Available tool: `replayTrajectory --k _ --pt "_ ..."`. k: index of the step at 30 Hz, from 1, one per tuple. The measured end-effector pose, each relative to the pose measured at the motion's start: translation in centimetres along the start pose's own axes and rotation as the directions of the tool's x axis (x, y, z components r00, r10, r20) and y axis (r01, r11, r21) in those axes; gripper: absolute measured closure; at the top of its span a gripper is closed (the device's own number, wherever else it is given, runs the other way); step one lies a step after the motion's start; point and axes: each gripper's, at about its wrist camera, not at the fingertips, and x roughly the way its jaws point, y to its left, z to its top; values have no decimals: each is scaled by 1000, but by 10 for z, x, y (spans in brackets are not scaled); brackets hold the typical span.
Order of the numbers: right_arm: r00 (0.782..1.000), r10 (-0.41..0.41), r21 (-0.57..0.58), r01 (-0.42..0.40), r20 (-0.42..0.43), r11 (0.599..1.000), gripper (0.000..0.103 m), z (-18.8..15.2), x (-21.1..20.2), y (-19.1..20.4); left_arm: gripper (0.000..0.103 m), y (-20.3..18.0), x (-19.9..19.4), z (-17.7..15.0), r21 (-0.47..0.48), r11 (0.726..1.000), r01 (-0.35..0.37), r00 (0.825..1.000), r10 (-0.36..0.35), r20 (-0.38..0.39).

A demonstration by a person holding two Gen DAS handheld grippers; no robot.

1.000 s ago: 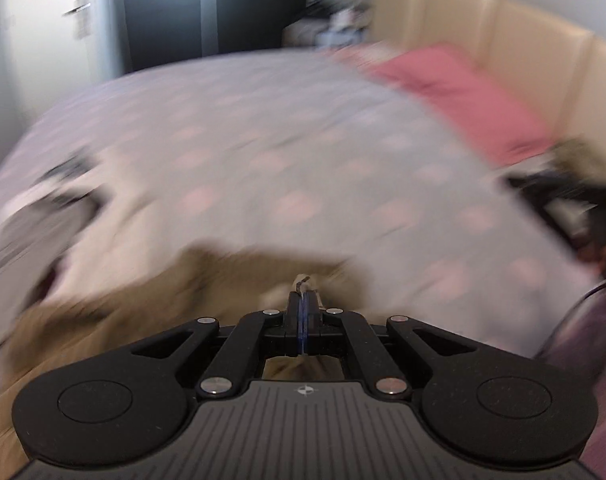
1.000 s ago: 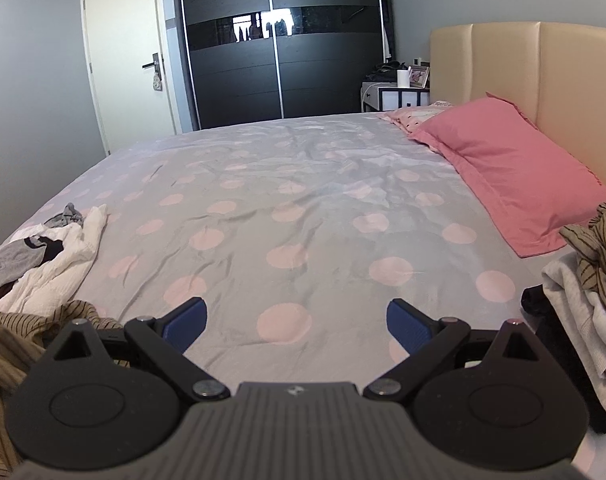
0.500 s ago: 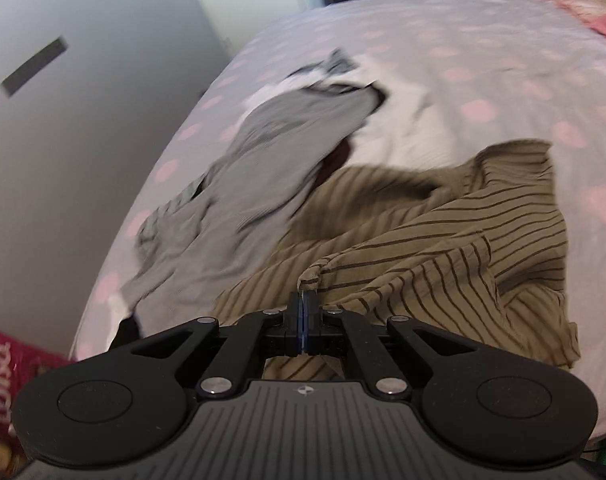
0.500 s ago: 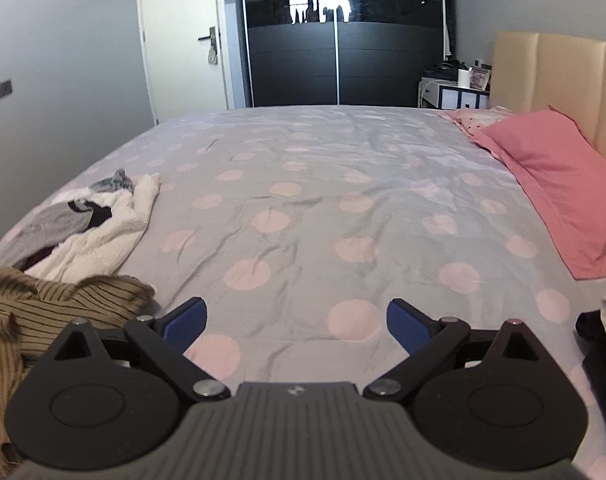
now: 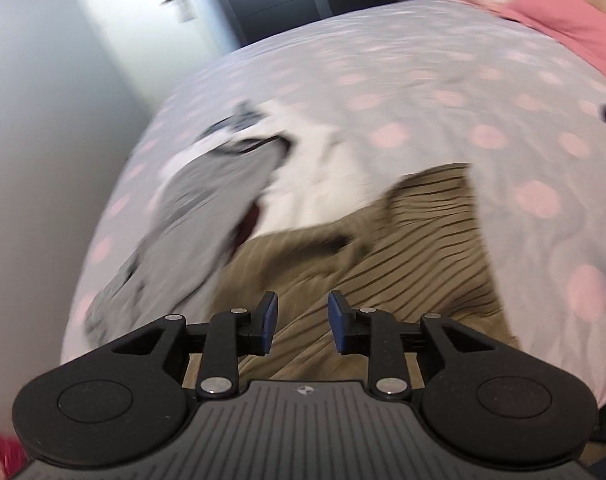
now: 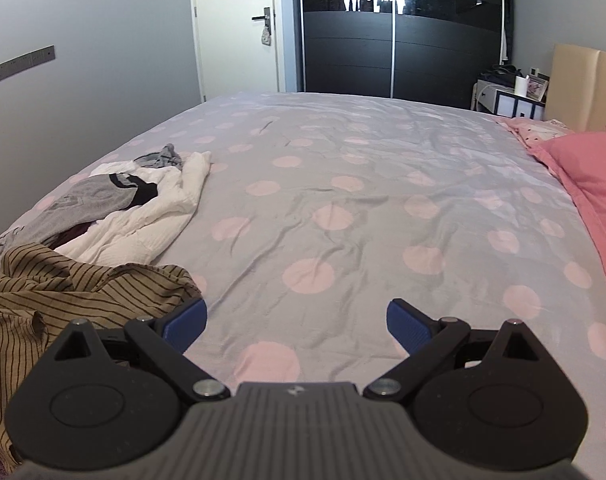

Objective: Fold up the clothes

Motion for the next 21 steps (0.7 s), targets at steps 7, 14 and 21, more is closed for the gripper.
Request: replayTrajectory --k 7,14,21 --pt "999 1 -6 -1 -38 1000 5 -1 23 1 77 -39 62 9 216 971 99 995 -97 -17" --pt "996 26 -20 -28 -82 999 5 -5 36 4 77 -37 101 8 226 964 139 990 -133 -42" --pt "991 66 -33 -70 -114 997 5 -6 46 12 103 -19 112 2 120 974 190 977 -176 -118"
